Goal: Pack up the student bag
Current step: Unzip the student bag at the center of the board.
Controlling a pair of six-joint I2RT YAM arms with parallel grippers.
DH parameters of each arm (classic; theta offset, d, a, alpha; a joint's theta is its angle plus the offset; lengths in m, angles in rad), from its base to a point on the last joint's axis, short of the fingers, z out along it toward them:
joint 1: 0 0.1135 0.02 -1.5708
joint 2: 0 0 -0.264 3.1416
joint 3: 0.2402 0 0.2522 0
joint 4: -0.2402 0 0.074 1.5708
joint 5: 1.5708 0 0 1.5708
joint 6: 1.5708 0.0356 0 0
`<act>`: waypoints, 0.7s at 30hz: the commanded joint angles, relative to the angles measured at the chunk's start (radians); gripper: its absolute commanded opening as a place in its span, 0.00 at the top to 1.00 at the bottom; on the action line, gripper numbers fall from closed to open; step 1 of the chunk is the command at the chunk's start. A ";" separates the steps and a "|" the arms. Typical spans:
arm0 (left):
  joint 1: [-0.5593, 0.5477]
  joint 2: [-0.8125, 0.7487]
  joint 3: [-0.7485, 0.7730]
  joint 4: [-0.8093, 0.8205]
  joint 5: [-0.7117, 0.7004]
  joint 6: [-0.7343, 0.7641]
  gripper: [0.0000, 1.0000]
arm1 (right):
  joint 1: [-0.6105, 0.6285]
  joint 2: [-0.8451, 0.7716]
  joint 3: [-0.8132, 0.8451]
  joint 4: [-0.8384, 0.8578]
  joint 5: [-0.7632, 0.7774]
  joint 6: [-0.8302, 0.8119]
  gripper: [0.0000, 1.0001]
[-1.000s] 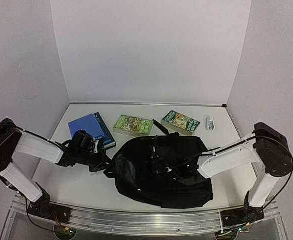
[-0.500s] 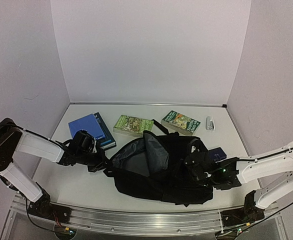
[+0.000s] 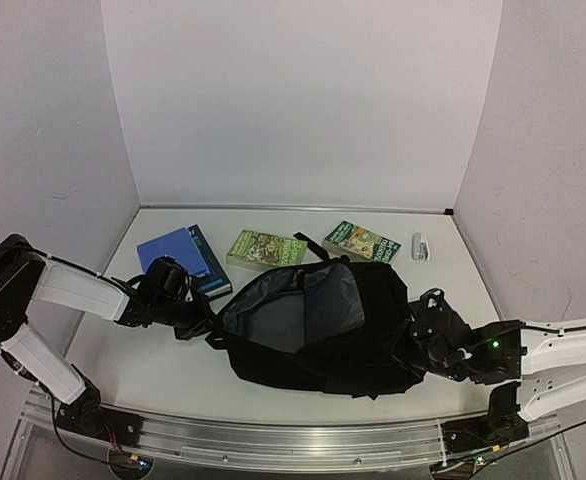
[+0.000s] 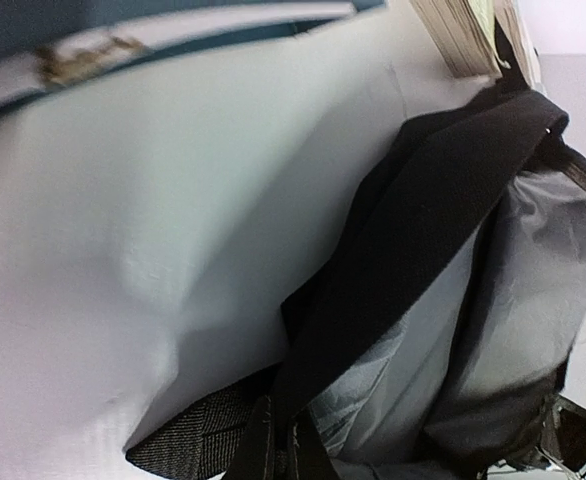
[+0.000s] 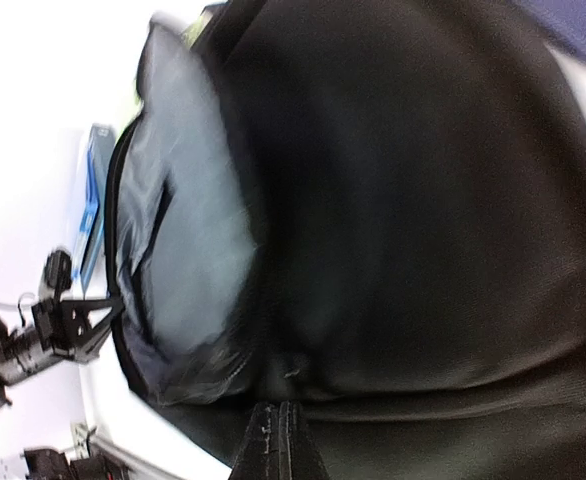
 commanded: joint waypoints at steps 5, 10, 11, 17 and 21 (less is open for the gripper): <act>0.025 -0.069 -0.008 -0.030 -0.022 0.084 1.00 | -0.004 -0.017 -0.017 -0.122 0.067 0.029 1.00; 0.025 -0.075 -0.009 -0.003 0.044 0.110 1.00 | -0.004 -0.048 0.085 -0.097 0.073 -0.125 0.44; 0.025 -0.076 -0.010 0.000 0.047 0.110 1.00 | -0.004 -0.059 0.103 -0.085 0.071 -0.153 0.34; 0.025 -0.061 -0.003 0.017 0.061 0.109 1.00 | -0.007 0.030 0.244 -0.051 0.020 -0.281 0.03; 0.025 -0.053 0.000 0.026 0.069 0.104 1.00 | -0.039 0.195 0.330 -0.046 -0.041 -0.307 0.02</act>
